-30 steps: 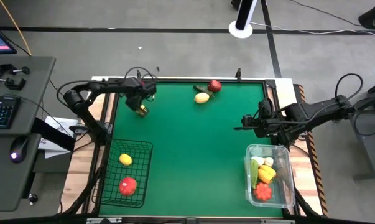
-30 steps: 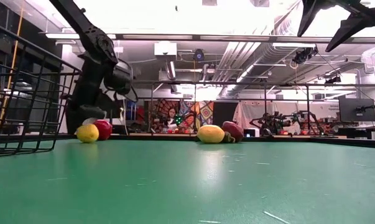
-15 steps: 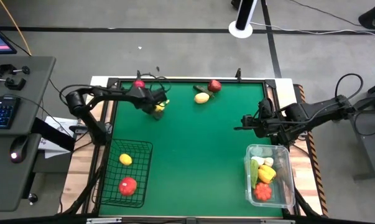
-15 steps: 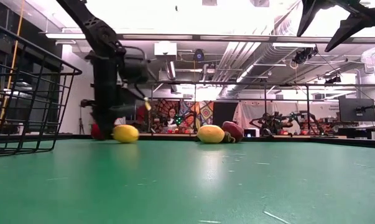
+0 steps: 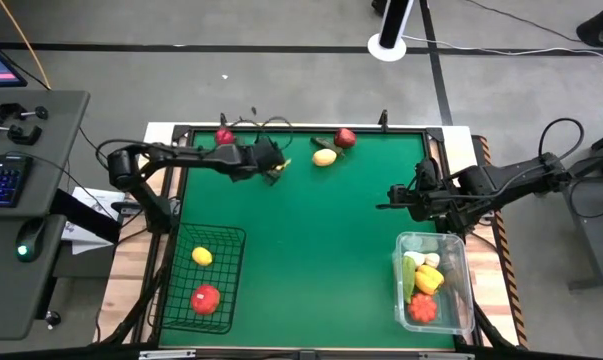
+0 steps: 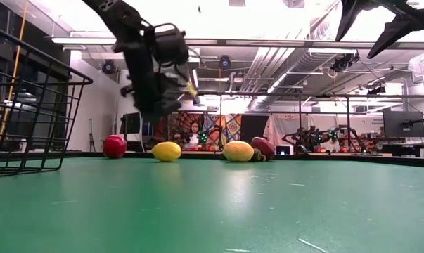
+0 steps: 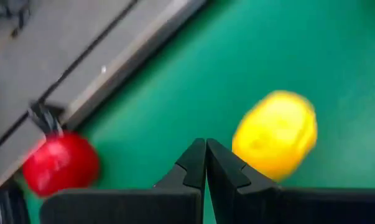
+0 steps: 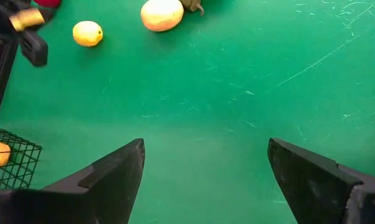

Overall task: Sort produce into baskets
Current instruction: Put the yellow lemon into the black wire basket

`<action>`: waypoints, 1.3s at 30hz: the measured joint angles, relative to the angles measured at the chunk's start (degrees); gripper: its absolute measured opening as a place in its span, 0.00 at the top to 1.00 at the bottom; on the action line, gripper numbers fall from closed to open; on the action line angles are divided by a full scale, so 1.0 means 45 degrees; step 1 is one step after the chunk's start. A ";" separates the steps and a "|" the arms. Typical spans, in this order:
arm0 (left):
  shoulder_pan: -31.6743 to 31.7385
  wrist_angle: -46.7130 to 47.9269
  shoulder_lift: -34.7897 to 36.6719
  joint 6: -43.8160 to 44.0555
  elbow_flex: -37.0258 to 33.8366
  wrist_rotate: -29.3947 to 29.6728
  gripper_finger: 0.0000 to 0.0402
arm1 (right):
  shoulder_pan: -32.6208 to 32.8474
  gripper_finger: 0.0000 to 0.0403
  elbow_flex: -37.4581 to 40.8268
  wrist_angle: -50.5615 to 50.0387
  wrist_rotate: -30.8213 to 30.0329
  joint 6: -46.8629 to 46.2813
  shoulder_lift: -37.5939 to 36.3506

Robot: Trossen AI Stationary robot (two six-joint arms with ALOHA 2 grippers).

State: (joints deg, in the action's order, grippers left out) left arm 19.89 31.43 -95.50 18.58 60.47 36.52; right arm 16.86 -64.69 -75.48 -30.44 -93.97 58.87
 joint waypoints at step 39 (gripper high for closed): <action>-0.3292 0.2157 -0.2468 0.2233 0.2093 -0.5782 1.00 | 0.1006 0.17 0.0000 0.0175 0.0165 0.0534 0.0979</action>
State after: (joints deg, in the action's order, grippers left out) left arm 5.07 41.14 -106.61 28.63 69.89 10.50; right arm 21.39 -64.69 -74.70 -29.69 -91.57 63.28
